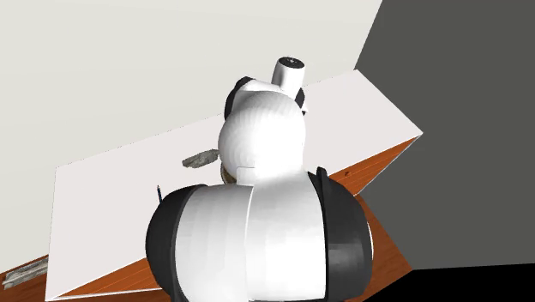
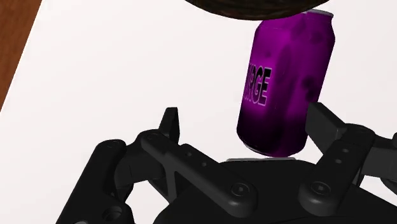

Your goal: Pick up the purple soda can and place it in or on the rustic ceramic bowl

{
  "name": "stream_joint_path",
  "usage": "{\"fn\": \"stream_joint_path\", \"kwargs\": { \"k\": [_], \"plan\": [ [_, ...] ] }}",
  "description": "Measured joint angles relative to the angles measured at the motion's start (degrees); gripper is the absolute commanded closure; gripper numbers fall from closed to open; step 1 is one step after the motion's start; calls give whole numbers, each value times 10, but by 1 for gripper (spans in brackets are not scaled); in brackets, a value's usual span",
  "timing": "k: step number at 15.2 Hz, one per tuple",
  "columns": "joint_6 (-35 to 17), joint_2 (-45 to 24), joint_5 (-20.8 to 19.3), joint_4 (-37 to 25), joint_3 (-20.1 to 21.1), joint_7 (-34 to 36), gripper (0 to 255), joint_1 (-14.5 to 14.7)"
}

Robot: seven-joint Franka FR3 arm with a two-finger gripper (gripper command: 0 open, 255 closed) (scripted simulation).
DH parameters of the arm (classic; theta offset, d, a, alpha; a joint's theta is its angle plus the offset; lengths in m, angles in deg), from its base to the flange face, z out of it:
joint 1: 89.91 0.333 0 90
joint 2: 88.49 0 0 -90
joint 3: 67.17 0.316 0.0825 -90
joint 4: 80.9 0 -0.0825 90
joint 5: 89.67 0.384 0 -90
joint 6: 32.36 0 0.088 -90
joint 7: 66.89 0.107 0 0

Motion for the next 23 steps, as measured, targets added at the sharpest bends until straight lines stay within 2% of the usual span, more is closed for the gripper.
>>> {"fn": "stream_joint_path", "kwargs": {
  "k": [4, 9, 15, 16, 23],
  "plan": [
    [-19, -15, 18, 6, 4, 44, 0, 9],
    [-52, -28, 34, 11, 12, 37, 0, 10],
    [-59, -34, 37, 11, 13, 37, 0, 10],
    [-61, -32, 38, 13, 13, 36, 255, 10],
    [-108, -24, 37, 29, 13, 39, 255, 15]
  ]
}}
